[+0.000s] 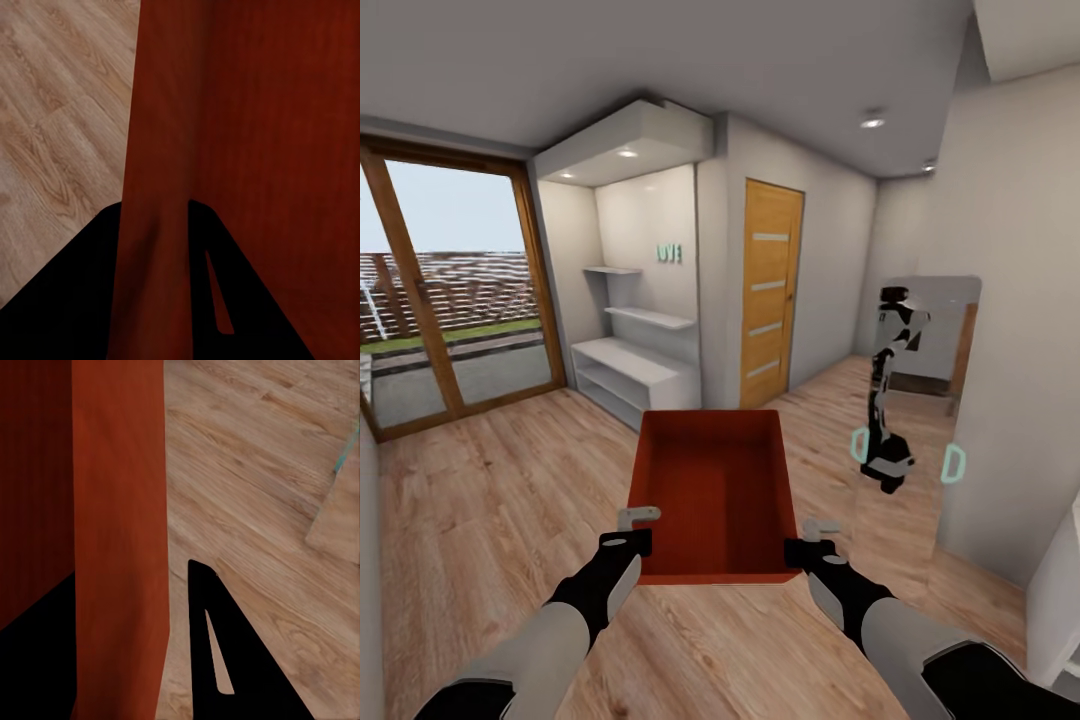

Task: Move the two storage containers from the living room to the garage. In the garage, place one container on the floor and stack the other container on top of it (either order is fine).

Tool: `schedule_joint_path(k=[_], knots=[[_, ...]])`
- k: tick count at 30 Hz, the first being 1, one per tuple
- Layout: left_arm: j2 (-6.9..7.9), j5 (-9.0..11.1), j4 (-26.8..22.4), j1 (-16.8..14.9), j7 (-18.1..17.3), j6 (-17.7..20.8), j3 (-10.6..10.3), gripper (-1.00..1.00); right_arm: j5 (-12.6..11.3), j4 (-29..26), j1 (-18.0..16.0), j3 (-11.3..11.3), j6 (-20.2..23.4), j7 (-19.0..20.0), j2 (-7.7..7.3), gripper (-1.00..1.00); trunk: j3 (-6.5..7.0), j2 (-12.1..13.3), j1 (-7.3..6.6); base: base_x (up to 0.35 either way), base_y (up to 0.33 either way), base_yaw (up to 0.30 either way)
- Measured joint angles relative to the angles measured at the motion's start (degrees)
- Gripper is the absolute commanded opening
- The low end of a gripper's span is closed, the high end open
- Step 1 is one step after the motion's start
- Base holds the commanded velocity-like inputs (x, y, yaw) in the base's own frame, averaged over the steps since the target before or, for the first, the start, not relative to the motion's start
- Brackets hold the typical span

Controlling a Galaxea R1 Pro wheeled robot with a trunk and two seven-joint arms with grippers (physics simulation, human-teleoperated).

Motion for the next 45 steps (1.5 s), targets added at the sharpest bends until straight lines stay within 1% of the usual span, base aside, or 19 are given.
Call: schedule_joint_path(k=[45], knots=[[0.04,-0.14,-0.02,-0.01,-0.1,0.01,0.06,-1.0,-0.2,0.02,0.01,0.13,-0.1,-0.09,0.05,-1.0,0.0,0.0,0.0,0.325,0.0,0.001]])
